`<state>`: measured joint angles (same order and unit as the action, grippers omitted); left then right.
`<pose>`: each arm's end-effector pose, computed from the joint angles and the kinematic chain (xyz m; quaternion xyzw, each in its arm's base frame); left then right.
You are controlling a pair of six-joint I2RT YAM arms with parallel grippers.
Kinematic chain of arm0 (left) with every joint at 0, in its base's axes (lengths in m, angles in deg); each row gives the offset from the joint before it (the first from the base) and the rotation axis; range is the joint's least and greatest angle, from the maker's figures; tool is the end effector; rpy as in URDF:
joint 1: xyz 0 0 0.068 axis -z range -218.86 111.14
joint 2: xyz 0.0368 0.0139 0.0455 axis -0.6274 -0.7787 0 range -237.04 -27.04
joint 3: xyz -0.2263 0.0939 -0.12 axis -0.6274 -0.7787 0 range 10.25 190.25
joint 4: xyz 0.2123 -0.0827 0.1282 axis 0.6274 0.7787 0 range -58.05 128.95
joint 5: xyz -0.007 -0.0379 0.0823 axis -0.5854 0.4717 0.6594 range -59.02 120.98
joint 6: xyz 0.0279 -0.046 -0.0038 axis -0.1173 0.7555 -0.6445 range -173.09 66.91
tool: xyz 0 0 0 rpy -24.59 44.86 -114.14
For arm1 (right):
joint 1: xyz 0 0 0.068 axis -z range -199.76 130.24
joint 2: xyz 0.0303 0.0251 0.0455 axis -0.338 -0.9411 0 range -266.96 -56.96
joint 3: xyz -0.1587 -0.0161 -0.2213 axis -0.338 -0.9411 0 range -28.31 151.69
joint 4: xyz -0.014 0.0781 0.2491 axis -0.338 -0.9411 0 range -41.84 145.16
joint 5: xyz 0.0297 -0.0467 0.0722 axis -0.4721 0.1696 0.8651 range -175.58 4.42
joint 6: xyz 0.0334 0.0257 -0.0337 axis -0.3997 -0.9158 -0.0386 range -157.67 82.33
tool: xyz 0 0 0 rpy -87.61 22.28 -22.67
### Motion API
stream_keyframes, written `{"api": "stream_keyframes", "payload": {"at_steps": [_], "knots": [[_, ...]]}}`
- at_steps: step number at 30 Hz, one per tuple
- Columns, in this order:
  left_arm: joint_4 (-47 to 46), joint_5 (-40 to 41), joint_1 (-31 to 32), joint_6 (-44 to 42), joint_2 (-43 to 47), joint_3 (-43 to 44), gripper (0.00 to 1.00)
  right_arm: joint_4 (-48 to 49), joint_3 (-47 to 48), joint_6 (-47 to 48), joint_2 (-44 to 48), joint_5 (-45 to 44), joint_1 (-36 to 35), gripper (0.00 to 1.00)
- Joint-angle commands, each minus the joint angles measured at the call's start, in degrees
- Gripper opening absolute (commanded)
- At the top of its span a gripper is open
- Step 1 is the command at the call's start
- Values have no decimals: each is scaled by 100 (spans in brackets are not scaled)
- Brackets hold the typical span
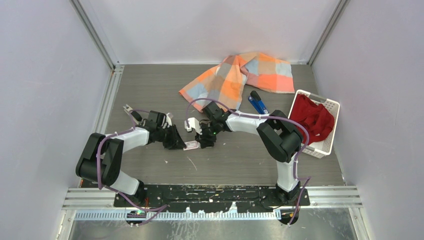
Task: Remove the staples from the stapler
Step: Close the staple box at the center of the board.
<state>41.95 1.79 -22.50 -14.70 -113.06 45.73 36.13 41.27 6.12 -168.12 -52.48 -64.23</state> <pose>0.2400 -0.0886 0.1344 -0.1160 0.9309 -0.3295 0.1065 0.2643 0.2865 0.1514 -0.6975 0.6152 0.2770 0.2415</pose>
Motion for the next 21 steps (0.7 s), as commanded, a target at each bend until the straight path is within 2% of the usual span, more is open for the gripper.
{"api": "stream_keyframes", "payload": {"at_steps": [1, 5, 12, 21], "knots": [[-165, -95, -26, -47, -36, 150, 19, 247, -68, -301, 111, -20, -42, 33], [-173, -104, -27, -42, -38, 154, 19, 299, -94, -358, 131, -21, -48, 33], [-160, -73, -27, -55, -65, 182, 19, 44, -149, 132, 182, 191, -79, 33], [-166, -90, -19, -65, -57, 194, 19, -101, -148, 395, 116, 46, -214, 33]]}}
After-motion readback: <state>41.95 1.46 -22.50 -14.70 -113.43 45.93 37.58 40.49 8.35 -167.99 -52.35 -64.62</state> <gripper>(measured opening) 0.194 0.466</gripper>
